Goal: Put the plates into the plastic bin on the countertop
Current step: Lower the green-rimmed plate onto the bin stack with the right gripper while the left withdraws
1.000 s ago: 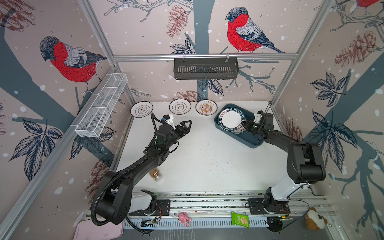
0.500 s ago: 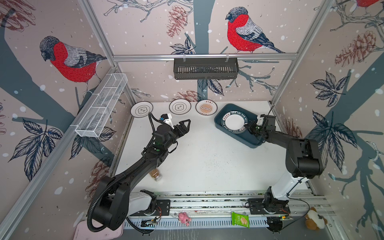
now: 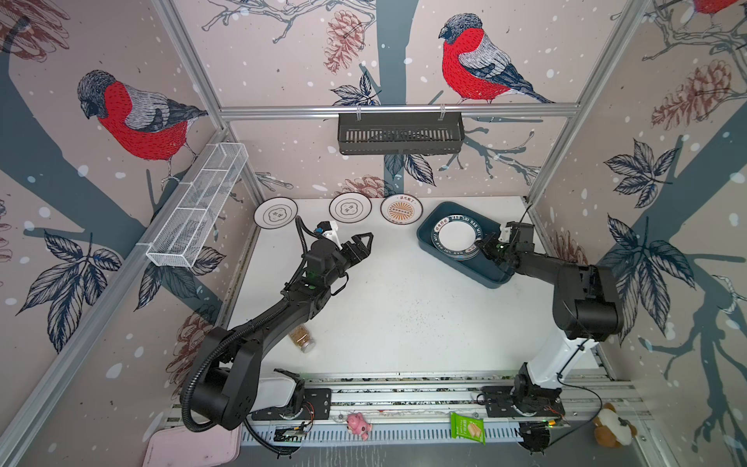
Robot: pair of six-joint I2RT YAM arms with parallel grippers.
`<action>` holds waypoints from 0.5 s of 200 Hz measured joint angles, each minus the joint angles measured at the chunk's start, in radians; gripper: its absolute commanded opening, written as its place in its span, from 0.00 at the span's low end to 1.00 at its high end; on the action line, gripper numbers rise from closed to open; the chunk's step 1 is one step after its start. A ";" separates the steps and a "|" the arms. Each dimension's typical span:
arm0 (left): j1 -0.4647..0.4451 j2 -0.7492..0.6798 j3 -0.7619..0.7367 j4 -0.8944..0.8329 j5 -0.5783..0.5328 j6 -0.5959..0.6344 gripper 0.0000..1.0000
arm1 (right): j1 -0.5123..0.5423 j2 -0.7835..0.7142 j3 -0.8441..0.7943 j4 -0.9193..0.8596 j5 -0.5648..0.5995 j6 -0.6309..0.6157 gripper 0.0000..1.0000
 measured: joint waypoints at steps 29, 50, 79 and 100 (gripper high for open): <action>0.001 0.008 0.003 0.007 0.015 -0.006 0.88 | 0.000 0.016 0.021 -0.025 0.019 -0.016 0.17; 0.001 0.008 0.004 0.019 0.023 -0.007 0.88 | 0.000 0.016 0.025 -0.038 0.023 -0.020 0.19; 0.003 0.002 0.004 0.027 0.040 -0.009 0.88 | 0.000 0.012 0.027 -0.050 0.025 -0.024 0.33; 0.003 -0.004 0.004 0.027 0.043 -0.008 0.88 | 0.000 -0.007 0.031 -0.062 0.026 -0.039 0.45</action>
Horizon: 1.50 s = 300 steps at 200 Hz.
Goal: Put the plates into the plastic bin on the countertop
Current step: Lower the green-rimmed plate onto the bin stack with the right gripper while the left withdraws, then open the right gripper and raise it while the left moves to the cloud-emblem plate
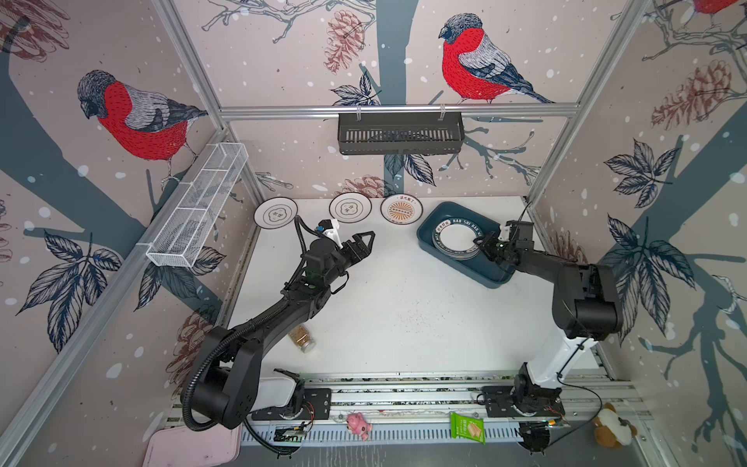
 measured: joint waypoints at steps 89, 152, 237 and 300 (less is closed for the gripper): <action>0.082 -0.069 -0.003 -0.058 0.050 0.037 0.91 | 0.002 -0.198 -0.028 -0.121 0.110 -0.086 0.76; 0.104 -0.107 -0.053 -0.092 0.020 0.063 0.96 | 0.034 -0.363 -0.080 -0.142 0.192 -0.131 0.91; 0.156 -0.027 -0.072 -0.108 -0.052 0.061 0.96 | 0.011 -0.609 -0.161 -0.108 0.291 -0.183 0.99; 0.235 0.331 0.209 -0.128 -0.029 0.101 0.94 | -0.029 -0.656 -0.170 -0.105 0.338 -0.215 1.00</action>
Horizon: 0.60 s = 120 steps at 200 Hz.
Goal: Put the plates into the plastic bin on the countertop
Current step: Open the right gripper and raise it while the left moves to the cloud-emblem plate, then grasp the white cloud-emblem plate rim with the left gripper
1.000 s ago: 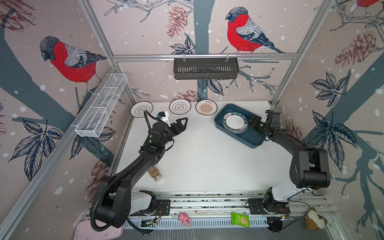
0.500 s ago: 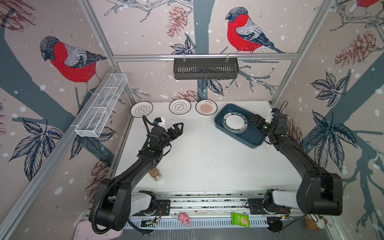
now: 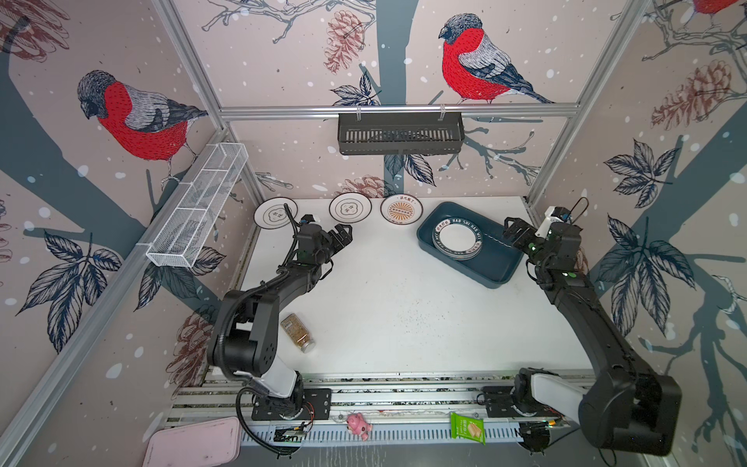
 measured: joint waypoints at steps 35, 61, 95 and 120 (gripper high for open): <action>0.066 0.199 0.183 -0.058 0.005 0.004 0.94 | -0.010 -0.006 -0.051 0.004 0.014 0.000 0.99; 0.091 0.308 0.307 -0.079 0.027 0.004 0.94 | -0.014 0.002 -0.060 0.006 0.017 0.004 0.99; 0.106 0.429 0.443 -0.113 0.048 0.004 0.93 | -0.015 0.026 -0.058 0.019 0.019 0.007 0.99; 0.107 0.508 0.526 -0.126 0.053 -0.005 0.91 | -0.015 0.035 -0.051 0.021 0.011 0.009 0.99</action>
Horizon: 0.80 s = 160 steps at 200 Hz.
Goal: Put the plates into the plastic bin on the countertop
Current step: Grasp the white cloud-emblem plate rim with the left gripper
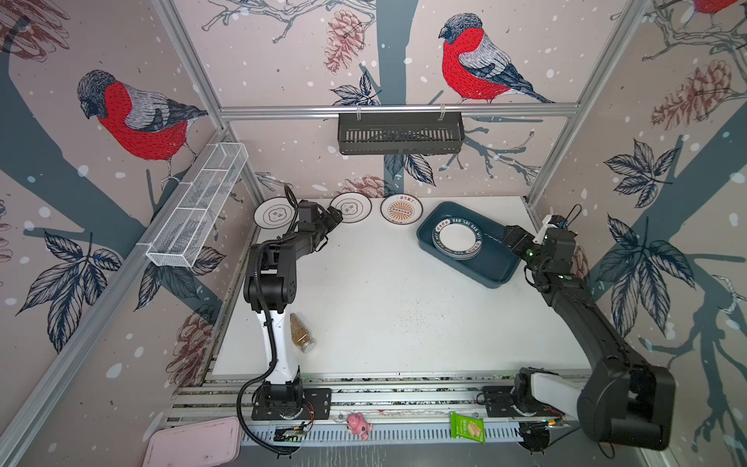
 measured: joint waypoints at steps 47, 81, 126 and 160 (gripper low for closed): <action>0.001 0.132 0.147 -0.028 0.008 -0.017 0.87 | 0.000 0.002 -0.003 0.015 -0.041 0.021 0.99; 0.000 0.201 0.230 -0.053 0.024 -0.032 0.84 | 0.001 0.017 -0.003 0.029 -0.063 0.026 0.99; -0.006 0.273 0.315 -0.036 0.026 -0.043 0.73 | 0.003 0.037 0.000 0.037 -0.071 0.043 0.99; -0.011 0.325 0.368 -0.005 0.024 -0.070 0.61 | 0.007 0.050 0.007 0.036 -0.074 0.047 0.99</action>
